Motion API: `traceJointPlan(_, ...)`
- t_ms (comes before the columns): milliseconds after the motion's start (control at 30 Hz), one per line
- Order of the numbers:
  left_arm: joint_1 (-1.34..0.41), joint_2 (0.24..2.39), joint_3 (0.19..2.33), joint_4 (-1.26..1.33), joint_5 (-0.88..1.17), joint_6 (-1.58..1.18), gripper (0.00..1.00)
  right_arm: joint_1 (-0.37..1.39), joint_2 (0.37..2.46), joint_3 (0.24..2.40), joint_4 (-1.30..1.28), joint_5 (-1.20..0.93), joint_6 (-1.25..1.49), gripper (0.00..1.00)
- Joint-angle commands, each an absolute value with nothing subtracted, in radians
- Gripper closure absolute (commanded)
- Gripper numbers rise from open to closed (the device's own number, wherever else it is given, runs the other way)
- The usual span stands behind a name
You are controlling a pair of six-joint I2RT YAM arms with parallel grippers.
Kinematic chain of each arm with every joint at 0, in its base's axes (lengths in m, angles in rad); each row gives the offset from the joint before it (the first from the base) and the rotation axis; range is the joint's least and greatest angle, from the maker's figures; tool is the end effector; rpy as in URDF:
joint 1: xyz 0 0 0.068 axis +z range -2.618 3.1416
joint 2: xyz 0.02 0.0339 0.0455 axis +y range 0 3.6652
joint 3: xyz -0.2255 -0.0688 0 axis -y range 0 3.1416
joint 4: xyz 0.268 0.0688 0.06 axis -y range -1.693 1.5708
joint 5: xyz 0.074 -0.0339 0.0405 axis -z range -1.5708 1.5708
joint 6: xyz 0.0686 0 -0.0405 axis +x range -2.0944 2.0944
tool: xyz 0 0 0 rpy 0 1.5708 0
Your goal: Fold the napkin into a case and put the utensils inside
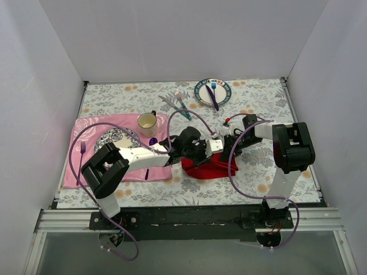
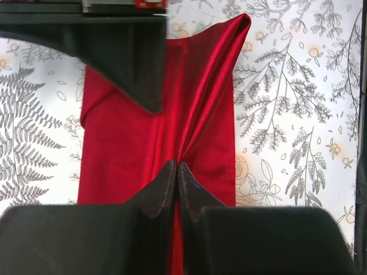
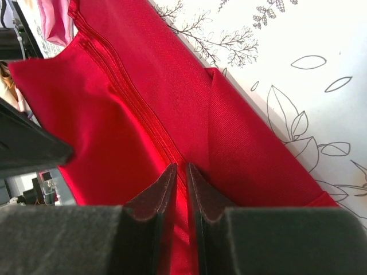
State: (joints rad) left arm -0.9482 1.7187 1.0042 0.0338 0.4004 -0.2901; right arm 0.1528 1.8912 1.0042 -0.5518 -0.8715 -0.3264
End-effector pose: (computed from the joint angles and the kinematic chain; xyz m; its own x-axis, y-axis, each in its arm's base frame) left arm 0.2125 -0.3418 0.1199 -0.6162 0.4067 -0.6745 0.7811 0.4250 -0.4574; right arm 0.3106 0.1010 0.0406 -0.8647 -0.3420 -0.3679 -0.5012 0.5397 0.6764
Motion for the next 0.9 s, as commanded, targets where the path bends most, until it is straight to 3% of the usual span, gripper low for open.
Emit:
traceJointPlan(0,-0.894,1.746,1.064,-0.054,0.511,-0.354,1.00,0.161,1.904,0.985,-0.566,-0.724,-0.402,0.79)
traceJointPlan(467,-0.784,1.924,1.177,-0.144,0.620,-0.451,1.00,0.164,1.907,1.051,-0.627,-0.762,-0.408,0.74)
traceJointPlan(867,-0.755,1.974,1.198,-0.173,0.664,-0.449,1.00,0.164,1.853,1.123,-0.683,-0.833,-0.348,0.56)
